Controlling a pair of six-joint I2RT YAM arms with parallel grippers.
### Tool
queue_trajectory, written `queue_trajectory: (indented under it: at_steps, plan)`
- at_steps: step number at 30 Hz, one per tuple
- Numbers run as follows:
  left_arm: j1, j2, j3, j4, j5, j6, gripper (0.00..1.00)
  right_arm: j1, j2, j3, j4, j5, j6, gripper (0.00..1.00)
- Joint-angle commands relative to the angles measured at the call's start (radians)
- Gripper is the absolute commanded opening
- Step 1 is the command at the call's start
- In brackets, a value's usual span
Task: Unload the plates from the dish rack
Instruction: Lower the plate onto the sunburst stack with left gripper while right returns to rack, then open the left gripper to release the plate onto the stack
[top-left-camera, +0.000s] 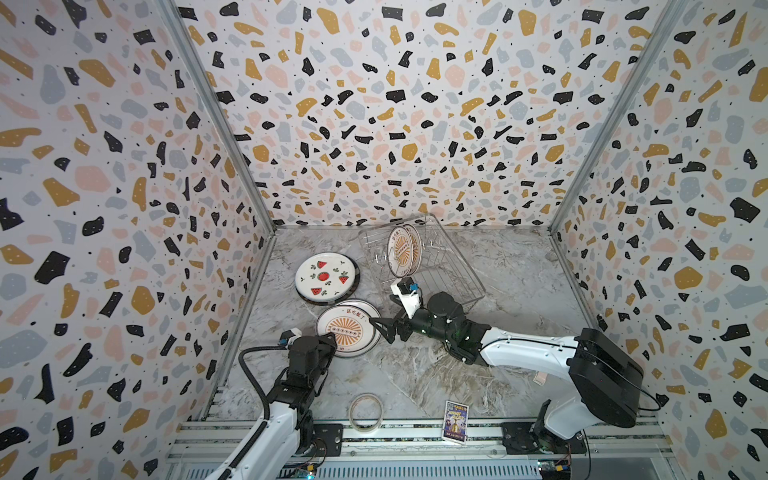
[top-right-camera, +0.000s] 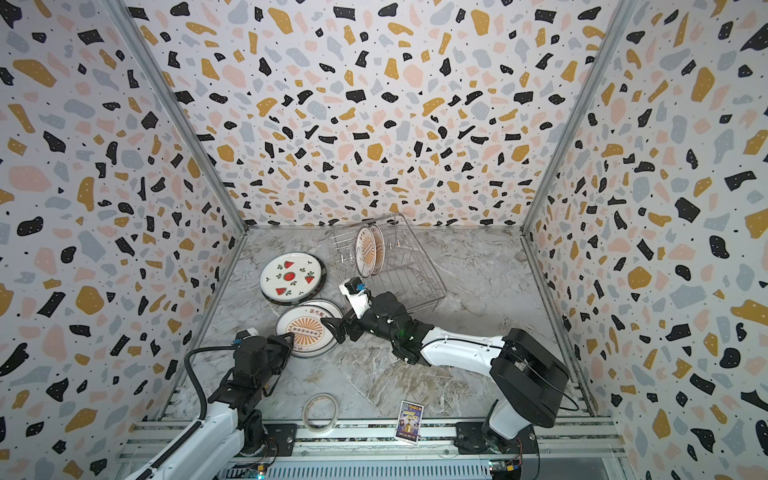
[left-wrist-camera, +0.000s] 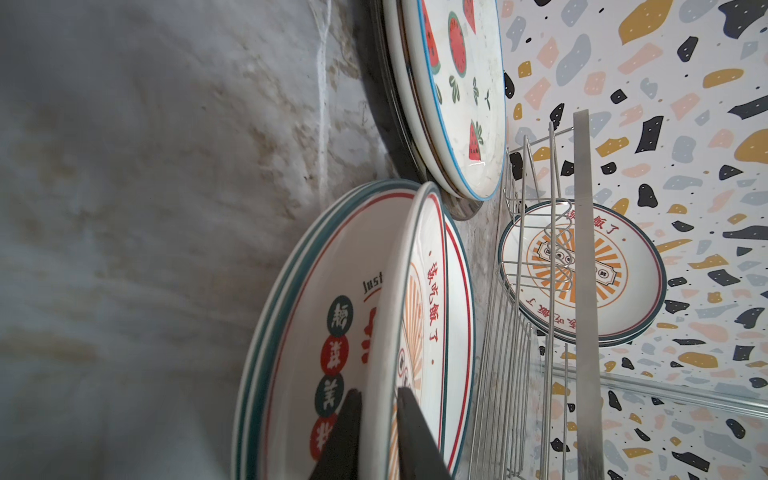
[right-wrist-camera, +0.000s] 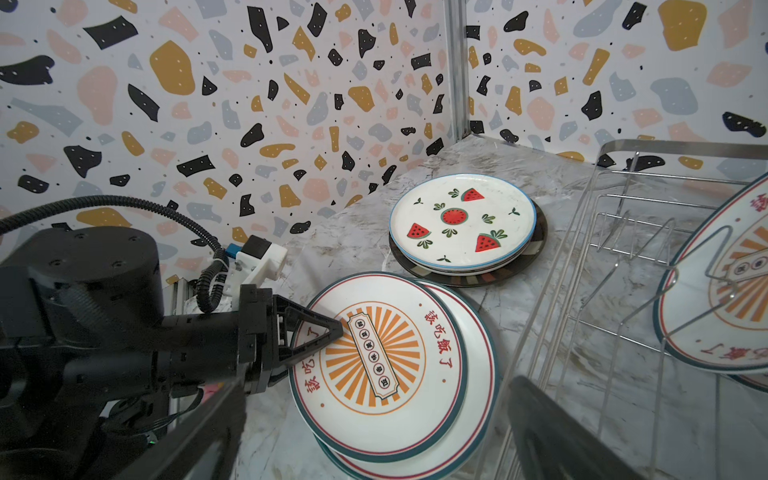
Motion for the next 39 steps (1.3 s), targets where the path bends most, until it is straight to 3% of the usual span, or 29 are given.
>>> queue_trajectory:
  at_steps: [1, 16, 21, 32, 36, 39]
  plan:
    - [0.003, 0.009, 0.040, 0.021, -0.014, 0.023, 0.19, 0.009, 0.007, 0.035, -0.010, 0.046, -0.022, 0.99]
    - [0.001, -0.005, 0.050, -0.012, -0.113, 0.109, 0.30, 0.010, 0.000, 0.004, 0.016, 0.084, -0.029, 0.99]
    - [0.001, -0.006, 0.015, 0.061, -0.111, 0.107, 0.49, 0.011, 0.015, 0.005, 0.022, 0.079, -0.027, 0.99]
    - [-0.003, 0.006, 0.028, 0.044, -0.153, 0.130, 0.50, 0.010, 0.015, -0.008, 0.030, 0.111, -0.040, 0.99]
    - [-0.005, 0.008, 0.039, 0.031, -0.168, 0.155, 0.62, 0.010, 0.006, -0.025, 0.038, 0.118, -0.041, 1.00]
    - [-0.009, 0.005, 0.045, 0.014, -0.187, 0.158, 0.63, 0.011, 0.004, -0.032, 0.046, 0.129, -0.043, 1.00]
